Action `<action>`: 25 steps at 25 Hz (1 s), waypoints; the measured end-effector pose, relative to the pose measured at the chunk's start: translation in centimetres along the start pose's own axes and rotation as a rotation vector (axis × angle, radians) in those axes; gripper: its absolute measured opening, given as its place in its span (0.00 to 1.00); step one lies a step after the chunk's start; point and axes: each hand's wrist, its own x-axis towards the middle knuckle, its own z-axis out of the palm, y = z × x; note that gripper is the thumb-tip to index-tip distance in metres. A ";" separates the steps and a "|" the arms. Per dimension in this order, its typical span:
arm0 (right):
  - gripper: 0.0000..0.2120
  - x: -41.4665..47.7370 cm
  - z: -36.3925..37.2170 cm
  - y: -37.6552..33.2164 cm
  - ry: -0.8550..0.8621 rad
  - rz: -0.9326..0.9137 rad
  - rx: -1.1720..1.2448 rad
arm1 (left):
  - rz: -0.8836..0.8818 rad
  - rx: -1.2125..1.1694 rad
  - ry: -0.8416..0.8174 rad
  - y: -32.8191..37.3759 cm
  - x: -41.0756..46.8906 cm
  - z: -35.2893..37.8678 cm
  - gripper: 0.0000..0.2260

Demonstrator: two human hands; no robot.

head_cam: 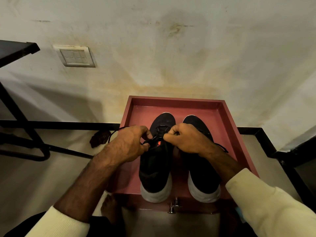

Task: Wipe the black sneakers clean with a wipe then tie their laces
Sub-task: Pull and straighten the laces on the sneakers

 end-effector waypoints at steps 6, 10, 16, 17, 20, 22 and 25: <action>0.02 -0.4 -0.4 0.6 -0.032 -0.066 0.114 | -0.024 -0.055 0.063 0.0 -0.4 0.1 0.09; 0.01 -0.3 -0.5 0.9 -0.002 -0.068 0.092 | -0.010 -0.070 0.042 0.5 -0.2 0.2 0.11; 0.07 -0.2 -0.6 0.9 0.007 -0.033 0.037 | -0.066 -0.058 -0.079 0.7 0.1 1.0 0.14; 0.08 -0.2 -0.7 0.9 -0.003 -0.032 0.025 | -0.064 -0.057 -0.082 0.8 0.1 1.0 0.14; 0.10 -0.2 -0.4 0.8 -0.017 -0.046 0.029 | -0.046 -0.038 -0.071 1.1 -0.2 0.9 0.14; 0.07 -0.2 -0.5 0.7 -0.009 -0.059 0.074 | -0.040 -0.035 -0.067 1.0 -0.5 0.4 0.14; 0.09 -0.2 -1.3 1.2 -0.071 -0.053 0.135 | -0.076 -0.106 -0.119 0.7 -1.1 -1.5 0.12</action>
